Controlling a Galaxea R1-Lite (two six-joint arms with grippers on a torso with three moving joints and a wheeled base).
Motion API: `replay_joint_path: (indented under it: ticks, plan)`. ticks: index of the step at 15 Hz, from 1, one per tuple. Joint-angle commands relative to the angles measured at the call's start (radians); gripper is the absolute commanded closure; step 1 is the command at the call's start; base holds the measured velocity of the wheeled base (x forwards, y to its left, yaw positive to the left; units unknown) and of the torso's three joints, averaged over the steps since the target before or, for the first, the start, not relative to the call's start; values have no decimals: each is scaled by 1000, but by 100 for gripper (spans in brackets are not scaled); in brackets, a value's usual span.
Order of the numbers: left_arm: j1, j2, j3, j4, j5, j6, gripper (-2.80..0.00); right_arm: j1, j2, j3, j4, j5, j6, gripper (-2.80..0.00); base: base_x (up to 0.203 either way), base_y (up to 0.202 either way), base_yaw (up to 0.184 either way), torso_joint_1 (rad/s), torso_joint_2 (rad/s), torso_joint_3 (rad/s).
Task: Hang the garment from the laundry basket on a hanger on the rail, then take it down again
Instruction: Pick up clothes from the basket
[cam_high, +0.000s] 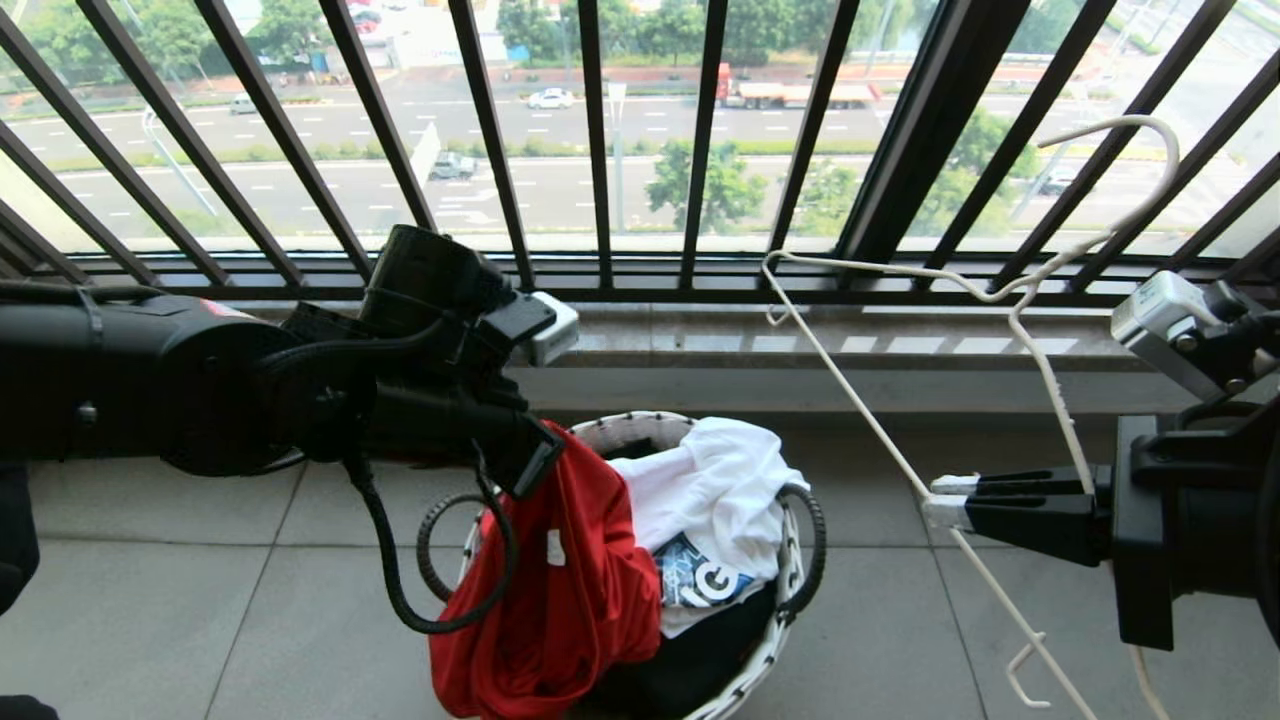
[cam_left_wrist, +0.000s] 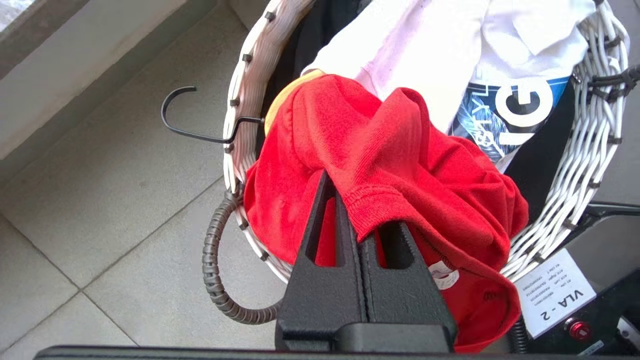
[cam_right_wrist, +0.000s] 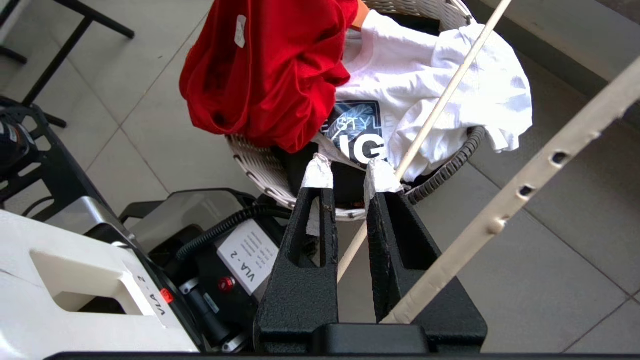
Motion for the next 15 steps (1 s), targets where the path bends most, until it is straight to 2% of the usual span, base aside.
replay_joint_path:
  ticks: [1, 2, 5, 11, 13, 15]
  plan:
    - [-13, -6, -53, 40, 9, -45, 0, 44, 3, -13, 0, 2, 63, 0, 0, 0, 0, 0, 0, 0]
    - [-14, -3, -72, 59, 19, -61, 0, 79, 4, -19, -1, 2, 93, 0, 0, 0, 0, 0, 0, 0]
    - [-13, 38, -118, 60, 105, -107, 0, 168, 10, -21, 6, 2, 132, 0, 0, 0, 0, 0, 0, 0]
    - [-11, 86, -207, 58, 150, -226, 0, 336, 17, -14, 10, 1, 205, 0, 0, 0, 0, 0, 0, 0]
    - [-11, 100, -224, 51, 155, -241, 0, 374, 19, -14, 9, 1, 242, 0, 0, 0, 0, 0, 0, 0]
    - [-9, 109, -254, 50, 155, -289, 0, 401, 26, -10, 12, 2, 245, 0, 0, 0, 0, 0, 0, 0]
